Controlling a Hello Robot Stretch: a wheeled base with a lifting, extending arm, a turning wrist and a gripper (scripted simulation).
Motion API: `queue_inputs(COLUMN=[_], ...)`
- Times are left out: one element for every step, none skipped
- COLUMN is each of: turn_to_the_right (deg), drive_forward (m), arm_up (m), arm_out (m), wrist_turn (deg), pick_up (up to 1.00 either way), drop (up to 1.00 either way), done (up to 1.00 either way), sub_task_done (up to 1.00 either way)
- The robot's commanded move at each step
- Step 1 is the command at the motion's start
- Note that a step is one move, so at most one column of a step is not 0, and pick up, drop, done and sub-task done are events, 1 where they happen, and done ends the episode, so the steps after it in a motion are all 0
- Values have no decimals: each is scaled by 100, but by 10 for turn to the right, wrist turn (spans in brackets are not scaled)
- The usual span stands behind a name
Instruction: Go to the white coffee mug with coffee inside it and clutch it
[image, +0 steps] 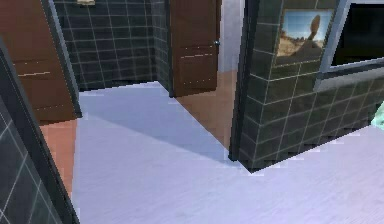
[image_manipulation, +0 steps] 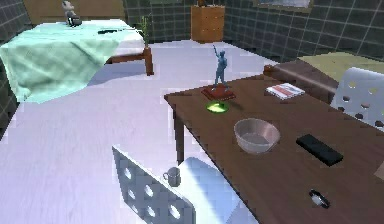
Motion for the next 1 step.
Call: queue_inputs(turn_to_the_right=[0], drive_forward=[0], arm_up=[0], arm_out=[44], wrist_turn=[0], pick_up=[0], drop=[0], done=[0], sub_task_done=[0])
